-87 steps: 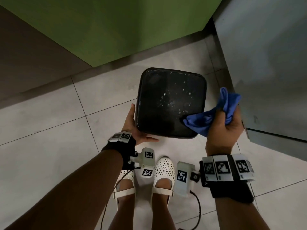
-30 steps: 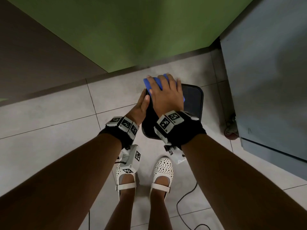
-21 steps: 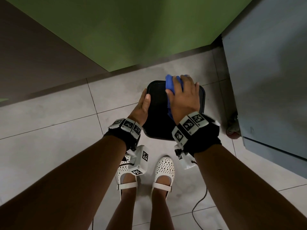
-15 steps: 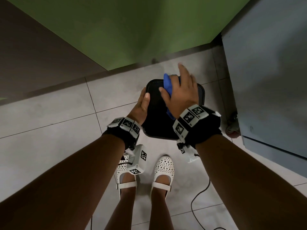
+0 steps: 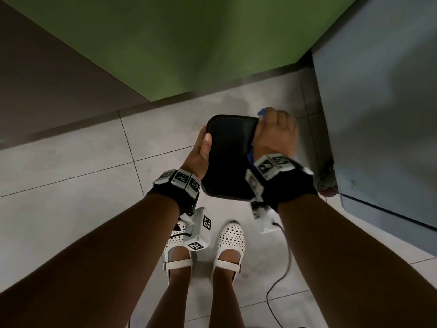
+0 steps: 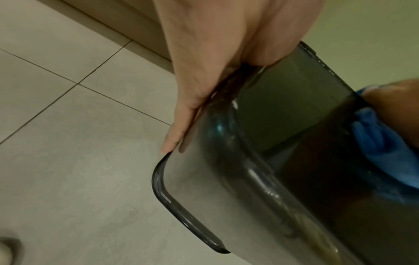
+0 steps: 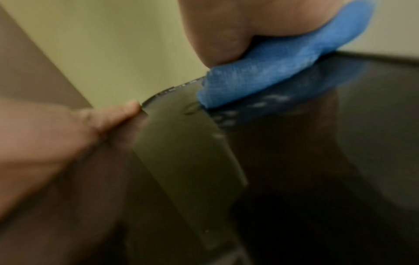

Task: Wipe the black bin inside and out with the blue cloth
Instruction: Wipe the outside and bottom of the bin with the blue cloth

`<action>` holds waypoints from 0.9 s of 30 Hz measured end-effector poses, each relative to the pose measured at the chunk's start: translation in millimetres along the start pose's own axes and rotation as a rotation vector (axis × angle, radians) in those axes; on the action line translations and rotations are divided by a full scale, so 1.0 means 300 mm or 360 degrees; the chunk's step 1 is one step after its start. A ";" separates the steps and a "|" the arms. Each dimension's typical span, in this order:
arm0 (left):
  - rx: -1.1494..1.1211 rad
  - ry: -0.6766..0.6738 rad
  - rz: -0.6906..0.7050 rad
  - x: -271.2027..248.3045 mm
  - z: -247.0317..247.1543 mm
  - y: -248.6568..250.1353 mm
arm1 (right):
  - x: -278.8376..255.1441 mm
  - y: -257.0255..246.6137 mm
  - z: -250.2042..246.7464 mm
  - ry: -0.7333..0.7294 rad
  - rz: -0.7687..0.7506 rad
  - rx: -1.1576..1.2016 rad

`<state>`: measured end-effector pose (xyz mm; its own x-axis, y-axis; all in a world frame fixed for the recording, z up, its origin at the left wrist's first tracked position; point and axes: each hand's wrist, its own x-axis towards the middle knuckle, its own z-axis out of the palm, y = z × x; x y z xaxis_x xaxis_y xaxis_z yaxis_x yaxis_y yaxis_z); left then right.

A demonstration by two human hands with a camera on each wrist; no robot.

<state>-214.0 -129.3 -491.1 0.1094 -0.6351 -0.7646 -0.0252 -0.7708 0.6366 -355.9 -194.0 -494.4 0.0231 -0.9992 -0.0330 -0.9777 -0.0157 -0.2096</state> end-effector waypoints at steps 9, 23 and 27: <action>-0.0039 0.0059 0.0011 -0.004 0.004 -0.006 | -0.029 -0.108 0.021 -0.0244 -0.0540 -0.0147; -0.0535 0.0266 -0.0257 -0.080 -0.002 -0.013 | 0.051 -0.022 -0.026 -0.0394 -0.0220 0.0184; 0.0697 0.0251 0.0059 0.025 -0.066 0.030 | 0.023 -0.088 0.017 -0.0202 -0.0693 0.0151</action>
<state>-193.6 -140.1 -489.1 0.2494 -0.6734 -0.6960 -0.4452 -0.7180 0.5351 -328.9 -200.3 -494.1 0.4583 -0.8879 -0.0400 -0.8480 -0.4234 -0.3188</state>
